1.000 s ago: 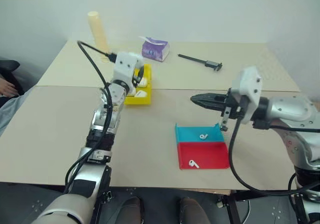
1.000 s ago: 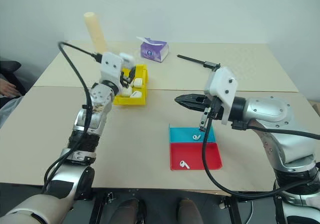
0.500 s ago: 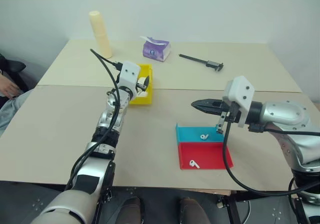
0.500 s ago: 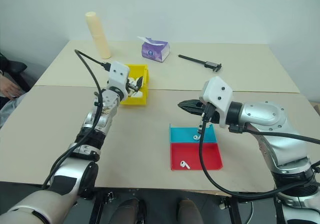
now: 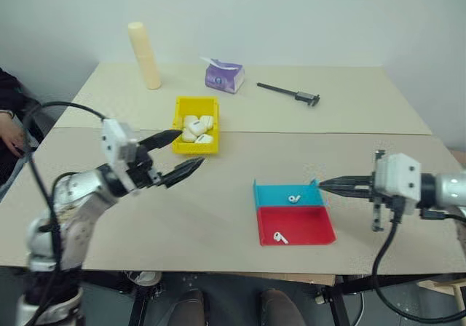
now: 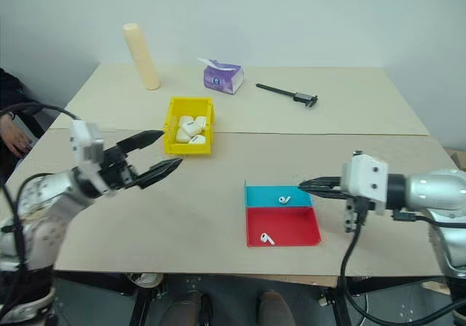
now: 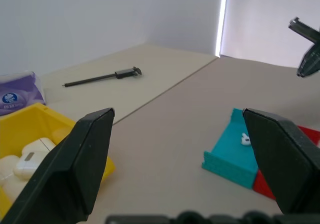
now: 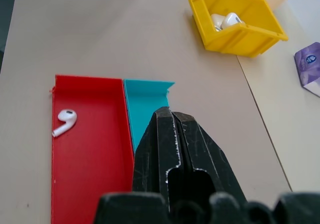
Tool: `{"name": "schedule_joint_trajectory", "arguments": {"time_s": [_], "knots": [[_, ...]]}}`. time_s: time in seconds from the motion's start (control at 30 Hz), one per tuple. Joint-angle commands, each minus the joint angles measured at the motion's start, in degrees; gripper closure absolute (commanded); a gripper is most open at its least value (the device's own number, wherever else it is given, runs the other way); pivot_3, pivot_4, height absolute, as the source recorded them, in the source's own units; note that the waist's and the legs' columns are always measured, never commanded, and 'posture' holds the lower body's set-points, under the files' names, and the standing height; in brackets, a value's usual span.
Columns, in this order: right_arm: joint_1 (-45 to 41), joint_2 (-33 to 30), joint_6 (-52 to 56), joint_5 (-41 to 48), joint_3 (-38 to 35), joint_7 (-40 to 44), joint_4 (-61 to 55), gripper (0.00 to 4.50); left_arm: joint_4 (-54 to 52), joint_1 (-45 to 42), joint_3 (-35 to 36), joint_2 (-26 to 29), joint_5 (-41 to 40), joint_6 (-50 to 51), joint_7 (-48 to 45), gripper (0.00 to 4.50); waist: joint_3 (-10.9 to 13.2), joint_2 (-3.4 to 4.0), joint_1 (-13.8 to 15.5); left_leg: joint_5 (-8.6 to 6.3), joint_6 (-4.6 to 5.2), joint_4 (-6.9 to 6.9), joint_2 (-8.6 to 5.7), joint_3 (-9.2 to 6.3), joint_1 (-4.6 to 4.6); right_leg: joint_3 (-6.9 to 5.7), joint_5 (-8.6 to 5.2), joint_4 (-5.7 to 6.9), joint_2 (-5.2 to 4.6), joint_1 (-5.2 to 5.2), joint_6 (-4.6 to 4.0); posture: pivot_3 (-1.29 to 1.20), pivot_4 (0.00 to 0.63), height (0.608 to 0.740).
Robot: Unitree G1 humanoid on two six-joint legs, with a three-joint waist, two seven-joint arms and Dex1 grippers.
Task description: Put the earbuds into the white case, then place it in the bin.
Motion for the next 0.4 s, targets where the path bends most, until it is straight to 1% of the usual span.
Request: {"name": "schedule_joint_trajectory", "arguments": {"time_s": [0.03, 0.13, 0.27, 0.4], "knots": [[-1.06, -2.06, -6.96, -0.81, -2.97, 3.44, 4.11, 4.5, -4.06, 5.46, 5.17, 4.45, -1.73, 2.0, -1.99, 0.05, 0.0, 0.0, -0.05, 0.0, 0.0, -0.01, 0.02, -0.01, 0.0, 0.0, 0.0, 0.0, 0.01, 0.0, -0.02, 0.0, 0.15, 0.74], [-2.07, -2.73, -10.06, -1.31, -2.3, 4.68, 7.02, 4.5, -6.45, 14.02, 8.73, 7.61, 1.15, -0.38, -5.08, 0.05, 0.01, -0.01, -0.36, 0.0, 0.0, -0.09, 0.04, -0.01, 0.01, 0.05, -0.06, 0.0, 0.01, -0.09, -0.1, 0.0, 0.15, 0.74], [-2.61, -2.2, -11.17, -0.48, -0.93, 5.54, 8.25, 4.5, -10.08, 19.06, 13.98, 7.03, -3.83, 1.99, -3.32, 0.05, 0.04, -0.04, 0.04, -0.02, -0.03, -0.13, 0.05, -0.01, 0.0, 0.04, -0.09, 0.01, 0.0, -0.12, -0.15, 0.0, 0.15, 0.74], [-4.36, -0.37, -10.83, -1.78, 2.05, 3.56, 8.91, 4.5, -13.2, 23.56, 18.47, 7.1, -7.98, 3.49, -3.66, 0.05, 0.04, -0.04, 0.18, -0.03, -0.03, -0.12, 0.03, -0.05, 0.03, 0.04, -0.09, 0.0, -0.08, -0.05, -0.15, 0.0, 0.15, 0.74]]}}
